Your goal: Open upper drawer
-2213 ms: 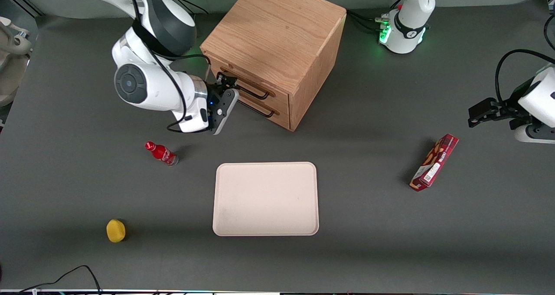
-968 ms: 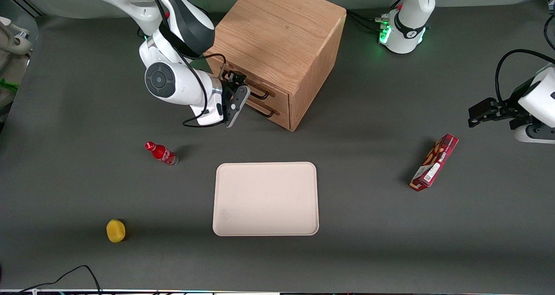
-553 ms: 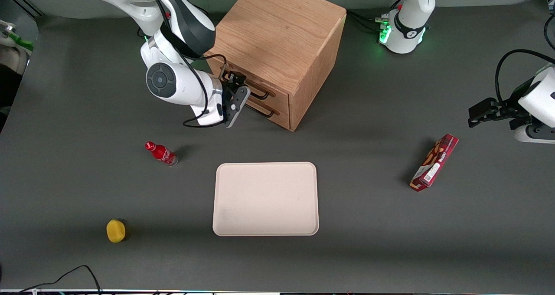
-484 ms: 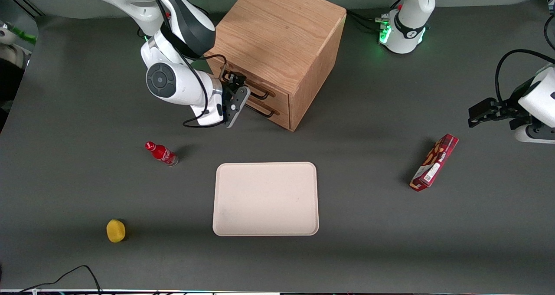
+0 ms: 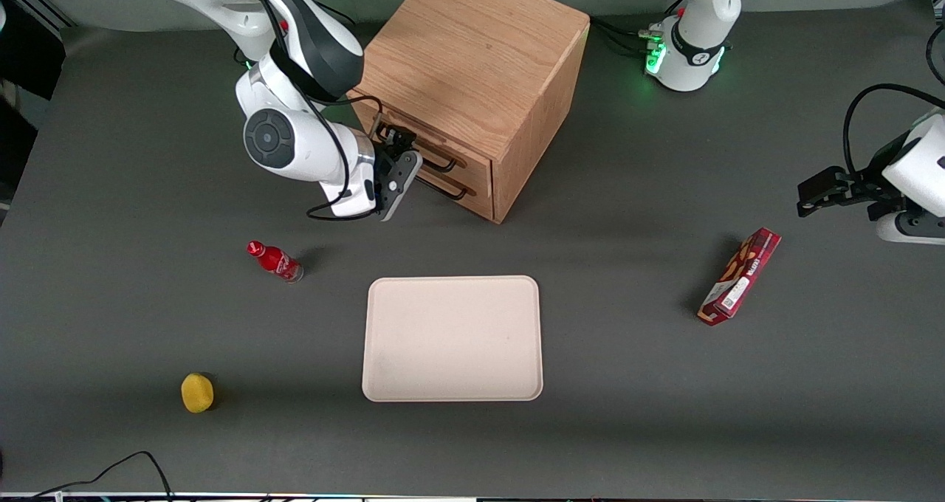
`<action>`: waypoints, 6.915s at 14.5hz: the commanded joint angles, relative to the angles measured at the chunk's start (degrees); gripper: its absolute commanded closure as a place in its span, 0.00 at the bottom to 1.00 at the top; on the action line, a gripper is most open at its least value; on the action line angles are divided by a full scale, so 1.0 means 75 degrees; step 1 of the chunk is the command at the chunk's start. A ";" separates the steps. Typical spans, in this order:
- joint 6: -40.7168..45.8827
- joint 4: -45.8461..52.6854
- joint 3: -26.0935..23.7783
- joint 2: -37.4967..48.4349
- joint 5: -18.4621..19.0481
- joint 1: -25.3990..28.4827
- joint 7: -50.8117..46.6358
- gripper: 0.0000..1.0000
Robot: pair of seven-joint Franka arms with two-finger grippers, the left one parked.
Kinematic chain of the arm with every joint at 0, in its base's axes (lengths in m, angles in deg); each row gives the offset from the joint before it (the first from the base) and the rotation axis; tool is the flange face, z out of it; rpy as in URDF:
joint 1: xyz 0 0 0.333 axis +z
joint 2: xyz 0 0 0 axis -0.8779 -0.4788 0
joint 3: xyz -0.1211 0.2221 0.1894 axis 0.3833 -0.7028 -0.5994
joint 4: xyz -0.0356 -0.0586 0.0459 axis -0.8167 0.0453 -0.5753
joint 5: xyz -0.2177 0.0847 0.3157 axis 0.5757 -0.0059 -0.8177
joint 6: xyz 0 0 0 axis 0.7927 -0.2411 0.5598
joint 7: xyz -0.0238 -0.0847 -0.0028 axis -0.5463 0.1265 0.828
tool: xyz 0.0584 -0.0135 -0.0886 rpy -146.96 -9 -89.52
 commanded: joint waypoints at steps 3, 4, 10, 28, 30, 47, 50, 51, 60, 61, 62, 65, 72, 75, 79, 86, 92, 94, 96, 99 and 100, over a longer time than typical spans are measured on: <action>-0.0015 0.0348 0.0116 -0.0192 0.0292 -0.0041 0.0037 0.00; -0.0015 0.0395 0.0163 -0.0215 0.0303 -0.0030 0.0037 0.00; 0.0008 0.0899 0.0222 -0.0731 0.0749 -0.0029 -0.0034 0.00; 0.0583 0.2071 0.0738 -0.1493 0.1663 -0.0041 0.0083 0.00; 0.0594 0.2164 0.0855 -0.1551 0.1826 -0.0041 0.0107 0.00; 0.1215 0.3489 0.1230 -0.2254 0.2577 0.0006 0.0716 0.00; 0.1215 0.3781 0.1265 -0.2512 0.2577 0.0041 0.0693 0.00; 0.1215 0.3863 0.1265 -0.2559 0.2577 0.0041 0.0704 0.00; 0.1626 0.4673 0.1289 -0.3028 0.3010 0.0041 0.0809 0.00; 0.1637 0.4684 0.1300 -0.3051 0.3034 0.0029 0.0903 0.00; 0.1637 0.4708 0.1301 -0.3052 0.3046 0.0029 0.0973 0.00; 0.1649 0.4836 0.1452 -0.3063 0.3034 0.0029 0.1243 0.00; 0.1953 0.5188 0.1734 -0.3087 0.3046 0.0029 0.1969 0.00; 0.1977 0.5212 0.1734 -0.3075 0.3022 0.0041 0.2017 0.00; 0.2327 0.5387 0.1629 -0.2853 0.2964 0.0053 0.1853 0.00; 0.3428 0.5622 0.0798 -0.1098 0.2929 0.0041 -0.0335 0.00; 0.4355 0.5598 0.0550 0.0122 0.2812 0.0006 -0.3661 0.00; 0.4461 0.5528 0.0702 0.0625 0.2846 -0.0041 -0.5112 0.00; 0.4450 0.5458 0.1076 0.1025 0.2905 -0.0041 -0.6415 0.00; 0.5381 0.5469 0.1755 0.1365 0.2823 -0.0041 -0.6456 0.00; 0.5828 0.5458 0.1966 0.1401 0.2823 -0.0041 -0.6456 0.00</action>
